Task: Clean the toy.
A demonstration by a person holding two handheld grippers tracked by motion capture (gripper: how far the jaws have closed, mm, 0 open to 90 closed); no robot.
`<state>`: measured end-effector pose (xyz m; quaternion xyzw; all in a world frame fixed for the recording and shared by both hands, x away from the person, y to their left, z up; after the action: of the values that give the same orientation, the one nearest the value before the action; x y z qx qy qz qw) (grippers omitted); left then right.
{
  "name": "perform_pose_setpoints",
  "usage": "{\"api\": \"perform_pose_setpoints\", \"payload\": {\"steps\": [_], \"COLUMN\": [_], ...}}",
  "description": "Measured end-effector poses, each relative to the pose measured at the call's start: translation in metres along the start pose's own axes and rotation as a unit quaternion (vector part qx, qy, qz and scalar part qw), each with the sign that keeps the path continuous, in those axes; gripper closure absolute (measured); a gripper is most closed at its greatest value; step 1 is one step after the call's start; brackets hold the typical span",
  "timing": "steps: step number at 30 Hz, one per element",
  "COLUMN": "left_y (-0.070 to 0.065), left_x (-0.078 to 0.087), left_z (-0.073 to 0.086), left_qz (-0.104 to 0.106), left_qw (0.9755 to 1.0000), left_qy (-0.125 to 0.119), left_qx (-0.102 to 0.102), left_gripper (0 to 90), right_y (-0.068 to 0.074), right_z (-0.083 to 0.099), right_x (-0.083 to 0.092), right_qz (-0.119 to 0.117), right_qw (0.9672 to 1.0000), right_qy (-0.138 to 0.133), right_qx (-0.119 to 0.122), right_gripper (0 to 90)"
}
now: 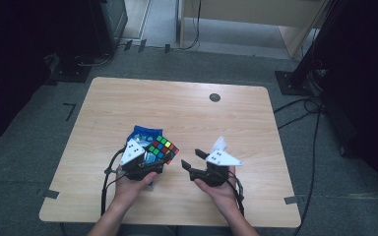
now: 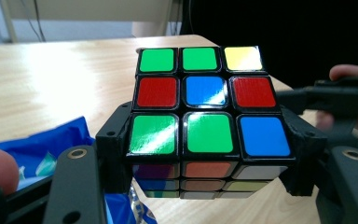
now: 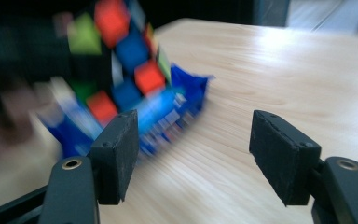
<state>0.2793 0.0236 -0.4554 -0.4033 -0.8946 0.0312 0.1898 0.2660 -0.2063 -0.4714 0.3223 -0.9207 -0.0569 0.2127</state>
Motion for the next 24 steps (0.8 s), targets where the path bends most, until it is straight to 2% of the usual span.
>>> {"api": "perform_pose_setpoints", "payload": {"steps": [1, 3, 5, 6, 8, 9, 10, 11, 12, 13, 14, 15, 16, 18, 19, 20, 22, 24], "left_y": [0.000, -0.006, -0.011, -0.013, -0.018, -0.020, -0.020, -0.025, -0.025, -0.030, -0.030, -0.033, -0.035, -0.037, -0.038, -0.038, -0.041, -0.044], "left_x": [0.000, -0.003, -0.005, -0.006, -0.006, -0.007, -0.007, -0.007, -0.007, -0.008, -0.008, -0.009, -0.010, -0.012, -0.012, -0.012, -0.013, -0.013], "left_z": [0.000, 0.001, 0.002, 0.003, 0.004, 0.004, 0.004, 0.005, 0.005, 0.005, 0.005, 0.006, 0.007, 0.008, 0.009, 0.009, 0.010, 0.011], "left_qz": [0.000, -0.003, -0.002, -0.005, -0.005, -0.006, -0.006, -0.007, -0.007, -0.007, -0.007, -0.006, -0.007, -0.007, -0.006, -0.006, -0.006, -0.007], "left_qw": [1.0000, 0.9998, 0.9997, 0.9995, 0.9991, 0.9987, 0.9987, 0.9979, 0.9979, 0.9970, 0.9970, 0.9960, 0.9957, 0.9953, 0.9951, 0.9951, 0.9944, 0.9933], "left_qy": [0.000, 0.001, 0.000, -0.003, -0.006, -0.007, -0.007, -0.009, -0.009, -0.013, -0.013, -0.012, -0.011, -0.008, -0.007, -0.007, -0.003, -0.004], "left_qx": [0.000, -0.019, -0.026, -0.031, -0.041, -0.050, -0.050, -0.064, -0.064, -0.076, -0.076, -0.088, -0.092, -0.096, -0.098, -0.098, -0.106, -0.115], "left_gripper": [34.1, 34.1, 34.1, 34.1, 34.1, 34.1, 34.1, 34.1, 34.1, 34.1, 34.1, 34.1, 34.1, 34.1, 34.1, 34.1, 34.1, 34.1], "right_y": [-0.002, -0.004, -0.003, -0.003, -0.003, -0.004, -0.004, -0.005, -0.006, -0.006, -0.006, -0.006, -0.006, -0.006, -0.006, -0.006, -0.005, -0.005], "right_z": [-0.004, -0.011, -0.016, -0.018, -0.019, -0.019, -0.019, -0.018, -0.018, -0.017, -0.017, -0.016, -0.016, -0.014, -0.013, -0.013, -0.010, -0.008], "right_x": [0.002, 0.005, 0.007, 0.007, 0.007, 0.007, 0.007, 0.006, 0.005, 0.005, 0.005, 0.003, 0.002, 0.000, -0.001, -0.001, -0.004, -0.005], "right_qz": [-0.015, -0.042, -0.070, -0.083, -0.093, -0.096, -0.096, -0.103, -0.107, -0.112, -0.112, -0.123, -0.128, -0.131, -0.134, -0.134, -0.136, -0.130], "right_qw": [0.9989, 0.9929, 0.9832, 0.9768, 0.9655, 0.9596, 0.9596, 0.9498, 0.9449, 0.9399, 0.9399, 0.9307, 0.9268, 0.9222, 0.9184, 0.9184, 0.9159, 0.9184], "right_qy": [-0.003, -0.011, -0.020, -0.020, -0.015, -0.012, -0.012, -0.008, -0.006, -0.003, -0.003, 0.001, 0.004, 0.013, 0.017, 0.017, 0.026, 0.028], "right_qx": [-0.043, -0.110, -0.167, -0.196, -0.243, -0.264, -0.264, -0.295, -0.309, -0.323, -0.323, -0.345, -0.353, -0.364, -0.372, -0.372, -0.377, -0.372], "right_gripper": [33.3, 32.1, 30.5, 29.4, 26.5, 25.6, 25.6, 23.8, 23.5, 23.2, 23.2, 22.9, 22.9, 23.3, 23.7, 23.7, 27.5, 32.0]}}
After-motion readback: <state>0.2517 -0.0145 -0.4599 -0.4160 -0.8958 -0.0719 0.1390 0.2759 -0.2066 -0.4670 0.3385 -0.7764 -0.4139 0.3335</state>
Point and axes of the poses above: each handheld gripper's, and its own axes: x roughly backward along the jaws, z roughly out of its underside, y roughly to its left, the point moved 2 cm from there along -x, roughly forward along the jaws, and after that the axes turned 4 degrees about z, right-handed, at the moved point
